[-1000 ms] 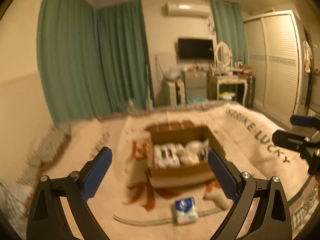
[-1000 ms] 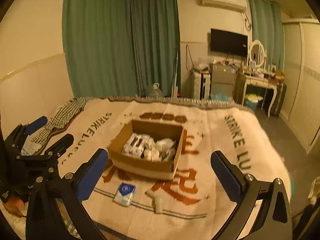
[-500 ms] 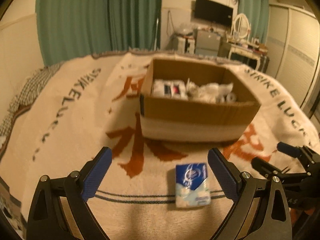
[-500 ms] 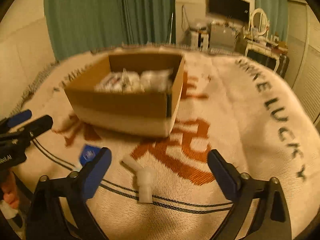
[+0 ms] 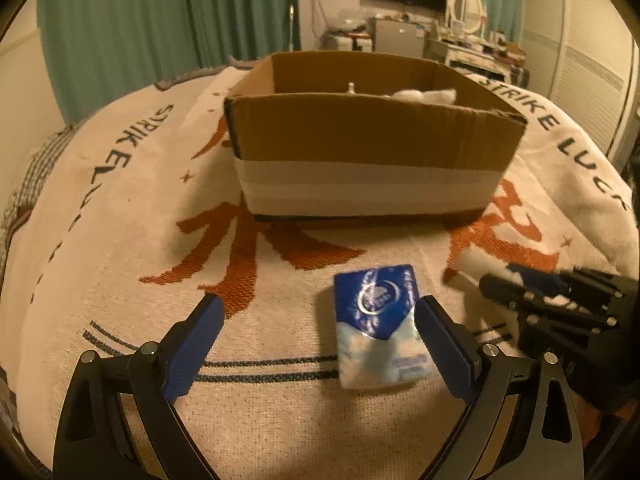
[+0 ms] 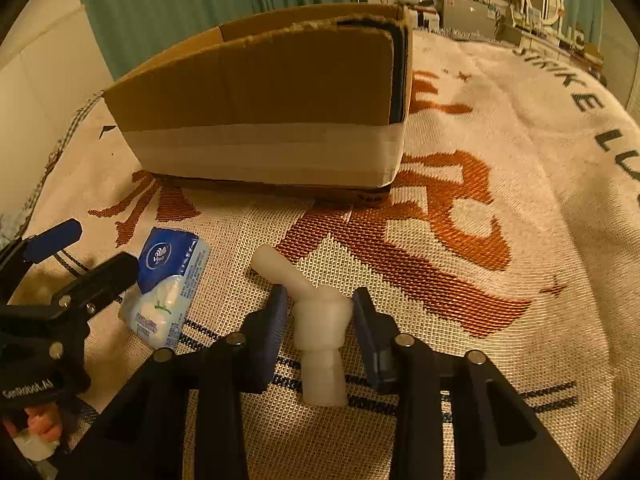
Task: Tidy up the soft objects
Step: 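Grasp the blue Vinda tissue pack with the left gripper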
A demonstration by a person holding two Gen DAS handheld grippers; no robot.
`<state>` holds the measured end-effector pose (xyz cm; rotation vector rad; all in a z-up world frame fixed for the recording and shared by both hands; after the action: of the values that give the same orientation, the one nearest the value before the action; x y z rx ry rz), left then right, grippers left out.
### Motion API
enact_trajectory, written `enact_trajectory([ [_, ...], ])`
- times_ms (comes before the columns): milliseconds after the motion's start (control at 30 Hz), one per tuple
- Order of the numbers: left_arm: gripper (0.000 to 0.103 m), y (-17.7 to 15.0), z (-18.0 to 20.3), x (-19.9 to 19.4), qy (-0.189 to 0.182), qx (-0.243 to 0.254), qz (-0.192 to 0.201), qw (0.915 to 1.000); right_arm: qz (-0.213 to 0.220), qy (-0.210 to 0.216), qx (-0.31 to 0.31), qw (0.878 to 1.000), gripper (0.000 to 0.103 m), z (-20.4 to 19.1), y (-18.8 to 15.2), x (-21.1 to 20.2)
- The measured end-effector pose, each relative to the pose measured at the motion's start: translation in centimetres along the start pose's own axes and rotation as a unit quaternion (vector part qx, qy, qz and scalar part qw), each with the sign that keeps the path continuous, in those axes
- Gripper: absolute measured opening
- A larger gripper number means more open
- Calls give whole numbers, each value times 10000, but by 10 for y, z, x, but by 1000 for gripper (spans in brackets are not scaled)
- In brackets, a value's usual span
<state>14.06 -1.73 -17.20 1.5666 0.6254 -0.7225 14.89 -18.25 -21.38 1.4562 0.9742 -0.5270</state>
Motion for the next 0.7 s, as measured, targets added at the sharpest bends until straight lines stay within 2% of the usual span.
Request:
enact_trajectory([
  [133,97,-3,11,-1,-96,122,-40,9999,286,-25,149,9995,29,6,1,-19],
  [300,97,-5,22,13,-252,171,-157,9994,294,-25,210,9993,29,10,0,-23],
  [433,96,-7,25,27,-211,250,-268,9991,236,-20,201,9995,29,9,2,-18],
  [533,80,-10,27,34,-344,253,-384,9984,212,-13,173,9996,29,8,1,-16],
  [567,66,-11,28,36,-411,249,-404,9980,212,-14,168,9996,29,8,1,-16],
  [600,59,-12,29,36,-478,247,-417,9977,200,-3,177,9996,29,8,1,-16],
  [633,54,-12,30,35,-542,245,-420,9973,190,-1,205,9996,29,9,0,-16],
  [700,53,-12,32,28,-557,304,-337,9974,237,-34,257,9994,29,9,-1,-21],
])
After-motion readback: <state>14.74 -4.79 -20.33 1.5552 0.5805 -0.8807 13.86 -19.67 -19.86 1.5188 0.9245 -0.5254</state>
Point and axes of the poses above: each gripper's, at about its wrist camera, not at the fingertips, and x roughly the way its jaws point, z to its right, y to its top, the point moved 6 cm from there along x, roughly the way its jaws point, and after that the axes turned 4 degrees about x, right-handed, at the moved point
